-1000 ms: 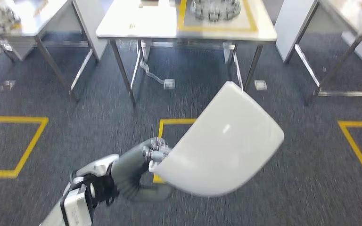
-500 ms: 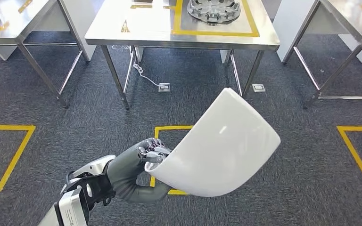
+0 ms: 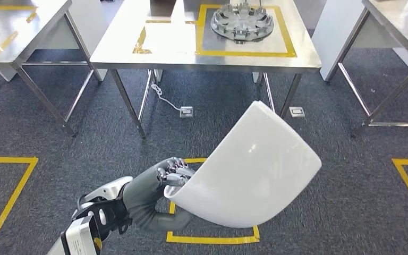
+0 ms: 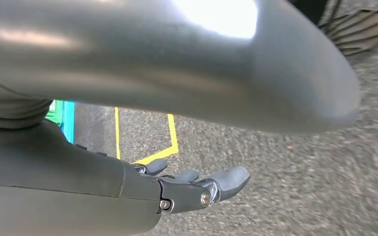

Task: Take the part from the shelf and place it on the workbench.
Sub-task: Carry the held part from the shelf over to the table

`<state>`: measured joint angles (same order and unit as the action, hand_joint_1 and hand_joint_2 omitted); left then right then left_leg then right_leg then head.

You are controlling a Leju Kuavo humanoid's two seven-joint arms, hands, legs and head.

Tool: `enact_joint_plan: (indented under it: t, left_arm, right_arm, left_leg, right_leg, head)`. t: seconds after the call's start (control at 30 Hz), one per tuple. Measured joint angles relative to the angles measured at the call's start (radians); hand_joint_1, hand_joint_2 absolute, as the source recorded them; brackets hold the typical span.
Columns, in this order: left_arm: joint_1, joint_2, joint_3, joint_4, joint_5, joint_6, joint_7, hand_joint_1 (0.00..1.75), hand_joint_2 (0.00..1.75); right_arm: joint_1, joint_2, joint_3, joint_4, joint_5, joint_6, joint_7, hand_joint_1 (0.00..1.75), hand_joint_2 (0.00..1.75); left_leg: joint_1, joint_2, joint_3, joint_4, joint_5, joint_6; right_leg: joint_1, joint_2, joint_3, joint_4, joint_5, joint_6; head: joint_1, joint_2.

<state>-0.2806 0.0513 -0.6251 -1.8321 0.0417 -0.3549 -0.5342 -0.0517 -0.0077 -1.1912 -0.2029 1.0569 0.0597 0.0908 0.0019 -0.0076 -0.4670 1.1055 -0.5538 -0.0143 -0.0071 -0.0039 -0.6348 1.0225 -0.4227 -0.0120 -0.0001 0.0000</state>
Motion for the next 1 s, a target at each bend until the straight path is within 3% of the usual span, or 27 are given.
enact_joint_plan:
  t: [0.07,0.1,0.17,0.2,0.23,0.33,0.37,0.47,0.5,0.57,0.63,0.67,0.7,0.73,0.8,0.83,0.87,1.0]
  left_arm:
    - [0.001,0.0,0.0,-0.001,-0.001,0.0,0.0,1.75,1.75]
    - [0.002,0.001,0.0,-0.002,-0.001,0.0,0.001,1.75,1.75]
    - [0.004,0.001,0.0,-0.001,-0.002,0.0,0.002,1.75,1.75]
    - [0.005,0.002,0.0,-0.001,-0.004,0.0,0.003,1.75,1.75]
    - [0.005,0.002,0.0,-0.001,-0.006,0.0,0.004,1.75,1.75]
    - [0.006,0.002,0.001,-0.001,-0.01,0.001,0.007,1.75,1.75]
    - [0.007,0.003,0.001,-0.002,-0.011,0.001,0.007,1.75,1.75]
    - [0.004,-0.001,0.003,-0.007,-0.012,0.001,0.008,1.75,1.75]
    - [0.003,-0.002,0.003,-0.008,-0.011,0.001,0.007,1.75,1.75]
    - [0.002,-0.005,0.004,-0.009,-0.011,0.001,0.008,1.75,1.75]
    - [0.004,-0.005,0.004,-0.008,-0.011,0.001,0.008,1.75,1.75]
    - [0.005,-0.005,0.004,-0.008,-0.011,0.001,0.008,1.75,1.75]
    - [0.006,-0.005,0.004,-0.008,-0.011,0.001,0.008,1.75,1.75]
    - [0.007,-0.005,0.004,-0.008,-0.011,0.001,0.008,1.75,1.75]
    - [0.008,-0.005,0.004,-0.008,-0.012,0.001,0.008,1.75,1.75]
    - [0.008,-0.005,0.004,-0.008,-0.012,0.001,0.008,1.75,1.75]
    - [0.008,-0.005,0.004,-0.009,-0.012,0.001,0.009,1.75,1.75]
    - [0.007,-0.007,0.006,-0.02,-0.013,0.002,0.016,1.75,1.75]
  right_arm:
    - [-0.001,0.0,0.0,0.0,0.0,0.0,0.0,0.0,0.0]
    - [-0.001,0.0,0.0,0.0,0.0,0.0,0.0,0.0,0.0]
    - [0.0,0.0,0.0,0.0,0.0,0.0,0.001,0.0,0.0]
    - [0.0,0.0,0.0,0.0,0.0,0.0,0.001,0.0,0.0]
    - [0.0,0.0,0.0,0.0,0.0,0.001,0.001,0.0,0.0]
    - [-0.002,0.002,0.0,0.0,0.0,0.001,0.001,0.0,0.0]
    - [-0.002,0.002,0.0,0.0,0.0,0.001,0.001,0.0,0.0]
    - [-0.005,0.002,0.0,-0.001,0.0,0.001,0.001,0.0,0.0]
    - [-0.007,0.002,0.0,-0.001,0.0,0.001,0.001,0.0,0.0]
    - [-0.01,0.001,0.0,-0.002,0.0,0.001,0.001,0.0,0.0]
    - [-0.009,0.002,0.0,-0.002,0.0,0.001,0.001,0.0,0.0]
    - [-0.007,0.002,0.0,-0.002,0.0,0.001,0.001,0.0,0.0]
    - [-0.005,0.002,0.0,-0.002,0.0,0.001,0.001,0.0,0.0]
    - [-0.003,0.002,0.0,-0.002,0.0,0.001,0.002,0.0,0.0]
    - [0.0,0.001,0.0,-0.002,0.0,0.001,0.002,0.0,0.0]
    - [0.001,0.001,0.0,-0.002,0.0,0.002,0.002,0.0,0.0]
    - [0.001,0.0,0.0,-0.002,0.0,0.002,0.002,0.0,0.0]
    - [0.0,0.0,0.0,-0.003,0.004,0.003,0.001,0.0,0.0]
  left_leg:
    - [0.001,0.001,-0.082,0.124,-0.008,-0.005]
    - [0.002,0.002,-0.128,0.173,-0.041,-0.005]
    - [0.002,0.002,-0.193,0.206,-0.123,-0.004]
    - [0.001,0.002,-0.208,0.187,-0.14,-0.002]
    - [0.001,0.002,-0.212,0.147,-0.126,0.0]
    - [-0.005,0.001,-0.208,-0.01,0.049,0.015]
    - [-0.007,0.001,-0.204,-0.036,0.088,0.019]
    - [-0.003,-0.002,-0.168,-0.051,0.1,0.035]
    - [0.0,-0.002,-0.152,-0.054,0.099,0.042]
    - [0.002,0.0,-0.126,-0.06,0.086,0.051]
    - [0.002,-0.001,-0.11,-0.062,0.069,0.053]
    - [0.002,-0.002,-0.1,-0.062,0.059,0.053]
    - [0.002,-0.003,-0.088,-0.062,0.048,0.052]
    - [0.002,-0.004,-0.075,-0.063,0.038,0.051]
    - [0.002,-0.004,-0.05,-0.062,0.016,0.046]
    - [0.001,-0.004,-0.041,-0.063,0.005,0.042]
    - [0.0,-0.005,-0.032,-0.066,-0.005,0.036]
    - [-0.001,-0.004,-0.012,-0.022,-0.005,0.01]
  right_leg:
    - [-0.001,0.002,0.027,-0.002,-0.021,-0.009]
    - [-0.001,0.003,0.041,-0.002,-0.035,-0.011]
    - [0.0,0.007,0.075,-0.002,-0.064,-0.012]
    - [0.0,0.009,0.094,-0.002,-0.079,-0.012]
    - [0.001,0.011,0.115,-0.003,-0.095,-0.011]
    - [0.004,0.016,0.165,-0.001,-0.144,-0.001]
    - [0.006,0.017,0.179,-0.001,-0.158,0.005]
    - [0.01,0.019,0.205,0.03,-0.161,0.023]
    - [0.01,0.017,0.191,0.067,-0.154,0.028]
    - [0.007,0.013,0.122,0.176,-0.169,0.035]
    - [0.005,0.011,0.032,0.269,-0.227,0.045]
    - [0.004,0.011,-0.001,0.283,-0.252,0.048]
    - [0.003,0.011,-0.021,0.271,-0.256,0.05]
    - [0.002,0.01,-0.027,0.232,-0.233,0.049]
    - [0.004,0.008,-0.01,0.112,-0.127,0.04]
    - [0.006,0.006,0.001,0.066,-0.09,0.035]
    - [0.009,0.004,0.01,0.039,-0.071,0.029]
    - [0.005,0.008,0.054,0.012,-0.069,0.001]
  head:
    - [-0.005,0.0]
    - [-0.006,0.0]
    - [-0.007,0.0]
    - [-0.008,0.0]
    - [-0.008,0.0]
    - [-0.012,0.0]
    - [-0.012,0.0]
    - [-0.012,0.0]
    - [-0.01,0.0]
    - [-0.005,0.0]
    - [-0.001,0.0]
    - [0.0,0.0]
    - [0.001,0.0]
    - [0.002,0.0]
    - [0.004,0.0]
    - [0.005,0.0]
    - [0.006,0.0]
    - [0.006,0.0]
